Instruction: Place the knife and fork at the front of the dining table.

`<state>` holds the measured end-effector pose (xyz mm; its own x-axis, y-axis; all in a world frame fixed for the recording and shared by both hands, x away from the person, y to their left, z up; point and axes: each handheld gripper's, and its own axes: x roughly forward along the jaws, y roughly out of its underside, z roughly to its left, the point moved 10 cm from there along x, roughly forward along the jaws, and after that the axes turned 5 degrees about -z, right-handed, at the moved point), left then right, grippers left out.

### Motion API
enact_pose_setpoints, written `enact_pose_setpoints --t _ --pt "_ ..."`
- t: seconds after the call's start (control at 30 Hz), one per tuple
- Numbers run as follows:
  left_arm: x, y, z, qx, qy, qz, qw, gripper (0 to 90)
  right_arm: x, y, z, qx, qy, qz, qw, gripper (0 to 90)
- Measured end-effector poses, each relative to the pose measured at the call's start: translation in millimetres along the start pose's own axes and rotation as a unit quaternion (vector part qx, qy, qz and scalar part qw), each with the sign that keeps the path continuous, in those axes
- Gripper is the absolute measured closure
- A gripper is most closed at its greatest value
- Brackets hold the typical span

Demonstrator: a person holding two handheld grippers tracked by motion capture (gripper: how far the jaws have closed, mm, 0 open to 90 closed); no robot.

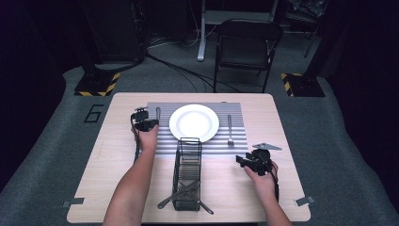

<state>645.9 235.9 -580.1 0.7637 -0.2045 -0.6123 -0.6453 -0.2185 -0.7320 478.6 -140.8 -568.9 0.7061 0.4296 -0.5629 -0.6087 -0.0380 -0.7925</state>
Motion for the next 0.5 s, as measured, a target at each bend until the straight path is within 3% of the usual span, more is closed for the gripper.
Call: enact_pose_setpoints --t 0.5 --pt "-20.6 0.5 5.4 0.01 0.007 0.005 0.9999 73.0 0.2 -0.8 -1.0 0.003 0.0 -0.001 1.0 46.0"
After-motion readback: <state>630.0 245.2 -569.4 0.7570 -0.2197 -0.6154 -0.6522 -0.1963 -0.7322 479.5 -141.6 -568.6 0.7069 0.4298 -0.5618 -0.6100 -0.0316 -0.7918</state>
